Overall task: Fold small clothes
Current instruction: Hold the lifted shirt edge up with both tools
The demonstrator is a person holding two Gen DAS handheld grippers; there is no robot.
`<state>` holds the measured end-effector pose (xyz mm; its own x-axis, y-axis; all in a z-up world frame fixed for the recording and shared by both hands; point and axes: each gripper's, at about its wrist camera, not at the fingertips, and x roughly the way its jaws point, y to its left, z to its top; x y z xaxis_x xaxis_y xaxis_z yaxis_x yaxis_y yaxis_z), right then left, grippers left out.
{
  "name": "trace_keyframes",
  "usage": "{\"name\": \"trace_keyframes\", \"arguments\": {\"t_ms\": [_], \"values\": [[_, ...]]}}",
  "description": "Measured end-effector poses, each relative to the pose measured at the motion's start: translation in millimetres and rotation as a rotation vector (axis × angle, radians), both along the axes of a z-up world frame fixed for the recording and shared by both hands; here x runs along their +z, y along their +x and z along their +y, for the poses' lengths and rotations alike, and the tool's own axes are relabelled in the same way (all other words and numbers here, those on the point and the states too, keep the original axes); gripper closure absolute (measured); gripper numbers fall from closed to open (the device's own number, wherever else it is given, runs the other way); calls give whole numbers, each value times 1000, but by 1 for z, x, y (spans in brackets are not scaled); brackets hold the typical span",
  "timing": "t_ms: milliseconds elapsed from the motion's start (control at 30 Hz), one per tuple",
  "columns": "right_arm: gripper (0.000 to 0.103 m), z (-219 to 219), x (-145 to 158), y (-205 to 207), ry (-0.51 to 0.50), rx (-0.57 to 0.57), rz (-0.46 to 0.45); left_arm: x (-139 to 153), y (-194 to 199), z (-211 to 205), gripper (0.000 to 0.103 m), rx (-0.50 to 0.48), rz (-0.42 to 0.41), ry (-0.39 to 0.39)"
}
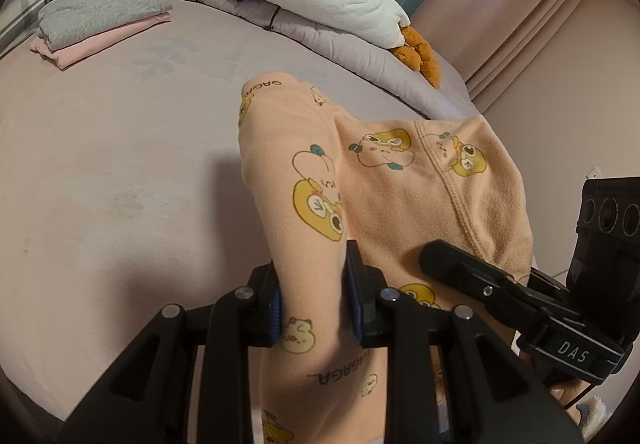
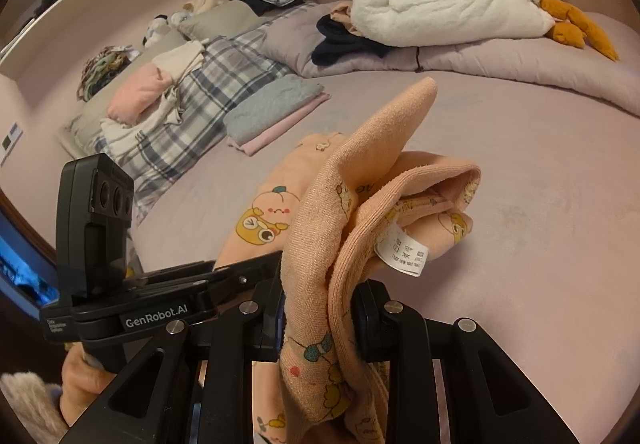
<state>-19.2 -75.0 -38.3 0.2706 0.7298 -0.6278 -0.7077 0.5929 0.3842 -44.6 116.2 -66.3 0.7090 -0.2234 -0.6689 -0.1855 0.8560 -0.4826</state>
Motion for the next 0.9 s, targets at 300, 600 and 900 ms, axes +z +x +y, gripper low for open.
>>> {"name": "trace_keyframes", "arguments": {"t_ms": [300,600,900], "values": [[75,8,-3,0,-9,9,6,-3,0,7,77,15,7,-6],[75,14,-6,2,-19,13,19,-7,0,11,77,17,18,-11],[75,19,-8,1,-26,13,25,-10,3,13,77,18,25,-15]]}}
